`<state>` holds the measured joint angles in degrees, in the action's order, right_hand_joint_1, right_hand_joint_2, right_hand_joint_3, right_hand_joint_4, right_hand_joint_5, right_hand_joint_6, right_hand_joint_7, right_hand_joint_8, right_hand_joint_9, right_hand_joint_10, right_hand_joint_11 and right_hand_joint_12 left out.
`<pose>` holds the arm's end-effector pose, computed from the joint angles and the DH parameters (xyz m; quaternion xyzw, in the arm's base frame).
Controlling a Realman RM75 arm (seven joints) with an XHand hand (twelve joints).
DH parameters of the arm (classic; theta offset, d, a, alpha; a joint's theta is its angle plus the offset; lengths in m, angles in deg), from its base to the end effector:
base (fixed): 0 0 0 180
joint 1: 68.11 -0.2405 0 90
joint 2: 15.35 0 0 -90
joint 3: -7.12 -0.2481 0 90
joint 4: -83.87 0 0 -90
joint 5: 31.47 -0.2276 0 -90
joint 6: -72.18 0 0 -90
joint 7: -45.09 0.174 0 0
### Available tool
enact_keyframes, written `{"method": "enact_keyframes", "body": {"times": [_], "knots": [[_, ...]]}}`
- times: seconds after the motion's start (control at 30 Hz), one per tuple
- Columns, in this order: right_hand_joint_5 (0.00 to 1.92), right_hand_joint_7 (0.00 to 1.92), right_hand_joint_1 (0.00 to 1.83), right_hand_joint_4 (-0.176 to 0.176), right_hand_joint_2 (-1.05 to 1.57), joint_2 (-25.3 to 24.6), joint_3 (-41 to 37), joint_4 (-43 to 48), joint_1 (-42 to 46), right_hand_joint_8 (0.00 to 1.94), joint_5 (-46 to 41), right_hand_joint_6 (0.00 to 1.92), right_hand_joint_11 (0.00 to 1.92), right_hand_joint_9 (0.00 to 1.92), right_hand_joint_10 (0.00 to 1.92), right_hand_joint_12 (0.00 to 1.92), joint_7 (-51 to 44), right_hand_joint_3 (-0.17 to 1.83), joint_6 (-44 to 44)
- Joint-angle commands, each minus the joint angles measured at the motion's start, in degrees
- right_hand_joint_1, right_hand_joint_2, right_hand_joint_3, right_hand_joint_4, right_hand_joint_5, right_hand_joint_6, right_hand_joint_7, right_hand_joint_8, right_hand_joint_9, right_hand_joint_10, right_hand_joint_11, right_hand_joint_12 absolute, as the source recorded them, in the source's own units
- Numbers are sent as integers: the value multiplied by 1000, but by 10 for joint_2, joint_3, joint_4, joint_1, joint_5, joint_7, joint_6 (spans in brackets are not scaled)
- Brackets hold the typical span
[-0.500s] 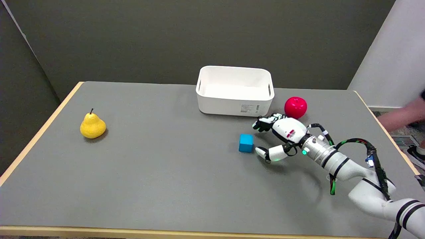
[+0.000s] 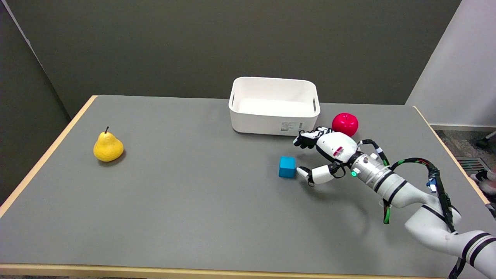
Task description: Pick up the cube.
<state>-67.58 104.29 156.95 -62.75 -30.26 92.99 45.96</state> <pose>-0.2920 -0.3605 0.3761 0.7711 -0.0845 0.0398 0.6298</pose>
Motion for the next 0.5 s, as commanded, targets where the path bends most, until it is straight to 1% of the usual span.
{"method": "enact_keyframes", "body": {"times": [0.03,0.2,0.5], "knots": [[386,549,607,-29,626,-21,23,4,-20,691,1,720,267,451,1084,1506,-8,888,16],[384,551,602,-30,648,-26,35,-1,-30,691,-1,730,280,447,1104,1506,-8,845,16],[389,557,612,-31,653,-34,51,-3,-39,702,-1,743,298,462,1117,1528,-8,843,16]]}}
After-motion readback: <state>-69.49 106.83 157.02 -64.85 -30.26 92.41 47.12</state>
